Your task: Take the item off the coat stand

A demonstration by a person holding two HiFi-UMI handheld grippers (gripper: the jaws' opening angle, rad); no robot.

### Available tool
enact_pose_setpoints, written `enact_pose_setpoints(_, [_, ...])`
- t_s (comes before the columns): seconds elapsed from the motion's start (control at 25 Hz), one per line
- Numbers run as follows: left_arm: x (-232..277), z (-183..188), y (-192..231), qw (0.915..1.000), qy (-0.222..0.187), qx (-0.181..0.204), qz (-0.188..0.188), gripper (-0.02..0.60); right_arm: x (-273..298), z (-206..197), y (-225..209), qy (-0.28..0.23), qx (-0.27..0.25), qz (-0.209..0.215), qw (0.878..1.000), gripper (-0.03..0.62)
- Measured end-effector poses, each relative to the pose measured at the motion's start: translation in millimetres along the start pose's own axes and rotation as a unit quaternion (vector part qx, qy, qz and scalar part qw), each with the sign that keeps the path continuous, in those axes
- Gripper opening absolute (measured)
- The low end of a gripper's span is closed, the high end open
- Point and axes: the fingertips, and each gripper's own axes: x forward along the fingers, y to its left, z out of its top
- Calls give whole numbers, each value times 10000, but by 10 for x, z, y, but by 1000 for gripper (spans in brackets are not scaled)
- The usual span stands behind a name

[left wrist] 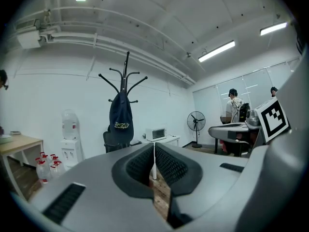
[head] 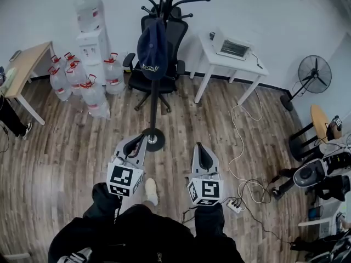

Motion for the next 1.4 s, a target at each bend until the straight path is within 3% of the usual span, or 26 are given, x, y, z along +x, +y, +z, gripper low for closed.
enact_pose_setpoints(0.6, [1471, 349, 1167, 9989, -198, -82, 409, 29, 1935, 227, -340, -94, -118, 334, 9993, 17])
enact_pose_setpoints(0.92, [1890, 462, 1440, 9986, -267, -138, 436, 33, 2338, 183, -454, -179, -90, 336, 9992, 17])
enact_pose_setpoints(1.08, [2052, 568, 1449, 9991, -272, -96, 309, 157, 2404, 132, -527, -192, -21, 273, 9994, 17])
enact_pose_setpoints(1.4, [2340, 875, 1628, 9974, -429, -73, 567, 221, 2543, 103, -592, -225, 50, 230, 9995, 17])
